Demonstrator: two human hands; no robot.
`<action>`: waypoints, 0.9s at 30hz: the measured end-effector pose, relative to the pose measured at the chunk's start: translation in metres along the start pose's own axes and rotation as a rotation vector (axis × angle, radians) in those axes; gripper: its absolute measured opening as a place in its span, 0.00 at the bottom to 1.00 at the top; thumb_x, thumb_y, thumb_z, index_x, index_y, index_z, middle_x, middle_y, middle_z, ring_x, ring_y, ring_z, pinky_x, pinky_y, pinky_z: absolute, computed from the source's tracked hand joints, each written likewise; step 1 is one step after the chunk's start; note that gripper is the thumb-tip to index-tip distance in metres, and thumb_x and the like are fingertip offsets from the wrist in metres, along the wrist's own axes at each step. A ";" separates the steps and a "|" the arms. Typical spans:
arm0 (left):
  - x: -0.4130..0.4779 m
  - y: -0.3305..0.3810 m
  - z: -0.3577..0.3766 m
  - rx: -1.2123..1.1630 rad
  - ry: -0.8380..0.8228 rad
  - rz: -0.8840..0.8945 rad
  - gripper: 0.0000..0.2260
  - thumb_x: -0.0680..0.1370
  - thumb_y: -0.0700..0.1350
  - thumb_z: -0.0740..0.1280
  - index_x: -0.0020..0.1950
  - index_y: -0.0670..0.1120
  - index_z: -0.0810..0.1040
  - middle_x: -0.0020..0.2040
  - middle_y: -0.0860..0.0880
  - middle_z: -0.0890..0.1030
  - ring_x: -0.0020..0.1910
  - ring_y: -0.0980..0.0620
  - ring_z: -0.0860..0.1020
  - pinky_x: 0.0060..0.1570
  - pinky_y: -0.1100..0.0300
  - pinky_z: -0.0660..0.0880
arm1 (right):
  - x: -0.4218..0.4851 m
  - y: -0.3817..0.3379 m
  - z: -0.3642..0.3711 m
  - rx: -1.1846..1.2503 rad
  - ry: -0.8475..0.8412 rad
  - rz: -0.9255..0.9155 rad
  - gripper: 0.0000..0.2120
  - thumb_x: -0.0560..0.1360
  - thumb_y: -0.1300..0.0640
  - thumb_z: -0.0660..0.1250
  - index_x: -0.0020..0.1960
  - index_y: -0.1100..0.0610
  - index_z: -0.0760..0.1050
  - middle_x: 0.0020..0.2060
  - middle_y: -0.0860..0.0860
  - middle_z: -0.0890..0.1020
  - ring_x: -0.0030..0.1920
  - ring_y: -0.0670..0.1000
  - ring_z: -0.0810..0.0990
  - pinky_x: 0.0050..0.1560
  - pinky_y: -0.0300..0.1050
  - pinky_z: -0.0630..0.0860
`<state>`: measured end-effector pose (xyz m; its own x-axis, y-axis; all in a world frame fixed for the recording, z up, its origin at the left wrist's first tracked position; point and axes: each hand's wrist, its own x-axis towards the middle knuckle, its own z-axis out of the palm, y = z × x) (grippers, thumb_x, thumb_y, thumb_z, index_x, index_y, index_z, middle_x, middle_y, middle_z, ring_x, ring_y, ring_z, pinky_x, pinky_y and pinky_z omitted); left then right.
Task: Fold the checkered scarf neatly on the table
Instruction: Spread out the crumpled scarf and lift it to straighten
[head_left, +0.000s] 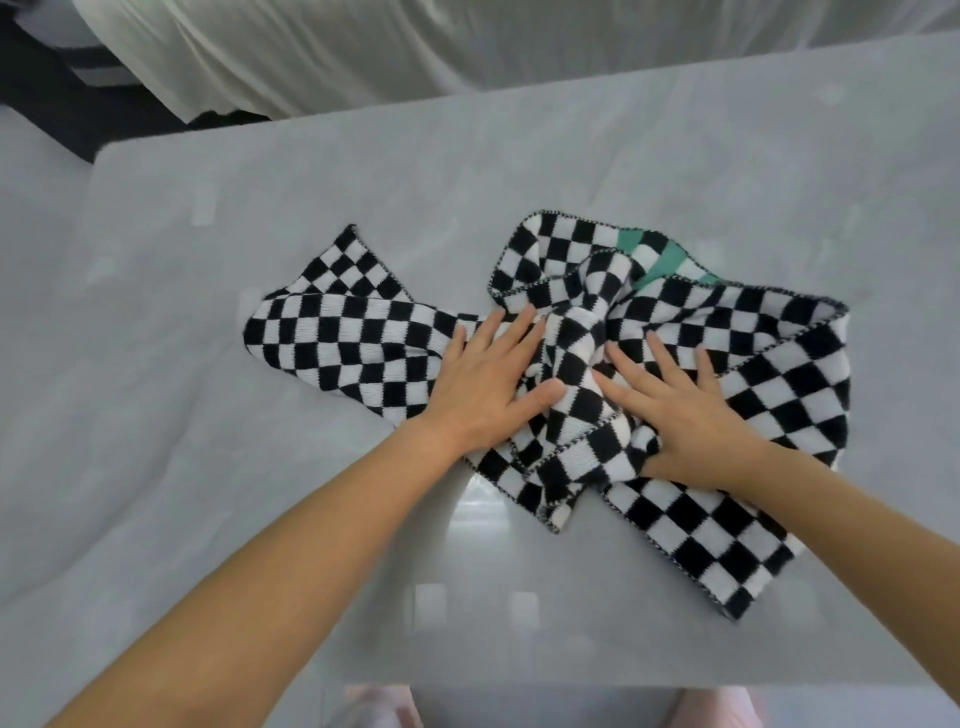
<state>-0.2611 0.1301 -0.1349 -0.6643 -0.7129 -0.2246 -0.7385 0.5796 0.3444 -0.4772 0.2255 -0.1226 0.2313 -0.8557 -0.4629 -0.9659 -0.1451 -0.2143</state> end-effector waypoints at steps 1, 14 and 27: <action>0.001 0.001 0.002 0.007 0.029 -0.003 0.44 0.67 0.75 0.31 0.77 0.53 0.46 0.78 0.54 0.46 0.77 0.49 0.45 0.73 0.40 0.44 | 0.000 0.001 0.000 0.000 -0.001 0.006 0.48 0.68 0.40 0.63 0.62 0.33 0.21 0.70 0.41 0.29 0.71 0.55 0.27 0.68 0.66 0.32; -0.002 0.006 0.026 0.080 0.213 0.014 0.43 0.65 0.75 0.26 0.77 0.58 0.41 0.78 0.58 0.42 0.77 0.51 0.43 0.73 0.42 0.44 | 0.002 0.007 0.022 0.050 0.104 -0.026 0.46 0.65 0.29 0.63 0.60 0.24 0.25 0.68 0.32 0.29 0.67 0.43 0.21 0.67 0.56 0.25; -0.092 -0.006 0.039 0.131 0.189 -0.056 0.40 0.70 0.73 0.32 0.77 0.55 0.47 0.78 0.54 0.50 0.76 0.45 0.52 0.72 0.41 0.51 | -0.026 -0.060 0.042 0.012 0.107 -0.092 0.46 0.66 0.31 0.64 0.71 0.34 0.37 0.74 0.40 0.41 0.73 0.48 0.33 0.71 0.59 0.32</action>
<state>-0.1995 0.2076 -0.1520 -0.5978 -0.7993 -0.0612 -0.7902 0.5748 0.2124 -0.4209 0.2772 -0.1338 0.3046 -0.8872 -0.3466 -0.9396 -0.2203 -0.2619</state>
